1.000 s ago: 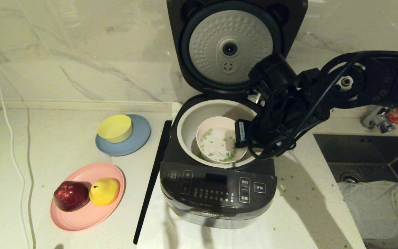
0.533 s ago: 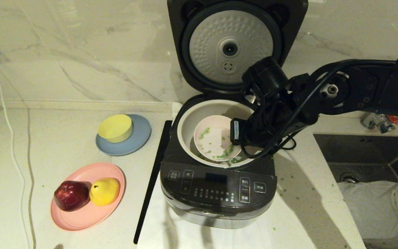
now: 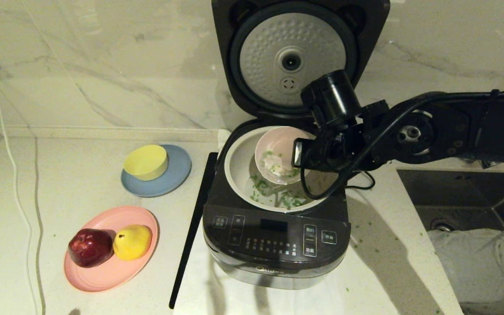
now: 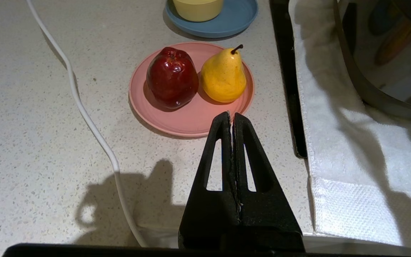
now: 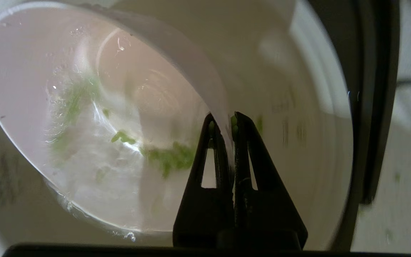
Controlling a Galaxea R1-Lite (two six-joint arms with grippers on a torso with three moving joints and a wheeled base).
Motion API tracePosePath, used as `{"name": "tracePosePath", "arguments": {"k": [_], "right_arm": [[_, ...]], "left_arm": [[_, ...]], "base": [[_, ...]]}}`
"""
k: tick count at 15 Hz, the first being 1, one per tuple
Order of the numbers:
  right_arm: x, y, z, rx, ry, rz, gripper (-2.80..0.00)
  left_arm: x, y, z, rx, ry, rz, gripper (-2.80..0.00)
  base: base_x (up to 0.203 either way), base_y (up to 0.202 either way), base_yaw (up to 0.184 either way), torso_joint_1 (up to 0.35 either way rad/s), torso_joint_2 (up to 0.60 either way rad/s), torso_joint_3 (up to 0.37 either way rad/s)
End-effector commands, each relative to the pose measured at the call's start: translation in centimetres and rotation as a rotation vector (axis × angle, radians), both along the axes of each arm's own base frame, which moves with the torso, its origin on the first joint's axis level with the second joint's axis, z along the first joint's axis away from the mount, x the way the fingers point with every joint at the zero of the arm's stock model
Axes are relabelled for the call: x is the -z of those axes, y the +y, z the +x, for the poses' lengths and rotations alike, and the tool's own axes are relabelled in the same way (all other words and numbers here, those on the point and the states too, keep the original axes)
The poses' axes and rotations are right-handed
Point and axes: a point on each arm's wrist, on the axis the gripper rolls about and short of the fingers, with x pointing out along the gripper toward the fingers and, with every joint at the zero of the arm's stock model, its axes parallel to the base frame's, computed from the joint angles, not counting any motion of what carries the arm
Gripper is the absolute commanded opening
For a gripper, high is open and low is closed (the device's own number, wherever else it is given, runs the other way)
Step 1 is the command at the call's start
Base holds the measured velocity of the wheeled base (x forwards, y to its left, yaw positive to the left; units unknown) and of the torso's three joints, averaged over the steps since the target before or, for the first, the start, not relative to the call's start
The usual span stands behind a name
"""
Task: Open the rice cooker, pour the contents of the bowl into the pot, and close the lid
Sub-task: Pour the water from the bowl into the rice cooker
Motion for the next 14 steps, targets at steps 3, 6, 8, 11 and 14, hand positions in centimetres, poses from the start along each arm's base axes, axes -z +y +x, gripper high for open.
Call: {"name": "tracePosePath", "arguments": {"k": [3, 6, 8, 11, 14], "right_arm": [[1.4, 0.5, 0.2, 0.019, -0.153, -0.008, -2.80], [2.2, 0.6, 0.4, 0.040, -0.246, -0.034, -2.80], [3.2, 0.5, 0.4, 0.050, -0.335, -0.034, -2.80], [3.9, 0.4, 0.2, 0.055, -0.412, -0.058, -2.80], [4.0, 0.3, 0.0, 0.064, -0.517, -0.064, -2.80]], "left_arm": [[0.2, 0.0, 0.1, 0.001, 0.008, 0.000, -2.80], [0.2, 0.0, 0.1, 0.000, 0.008, 0.000, -2.80], [0.2, 0.0, 0.1, 0.001, 0.008, 0.000, -2.80], [0.2, 0.0, 0.1, 0.000, 0.008, 0.000, -2.80], [0.2, 0.0, 0.1, 0.000, 0.008, 0.000, -2.80]], "base": [[0.000, 0.000, 0.000, 0.000, 0.00, 0.000], [0.000, 0.000, 0.000, 0.000, 0.00, 0.000], [0.000, 0.000, 0.000, 0.000, 0.00, 0.000], [0.000, 0.000, 0.000, 0.000, 0.00, 0.000], [0.000, 0.000, 0.000, 0.000, 0.00, 0.000]]}}
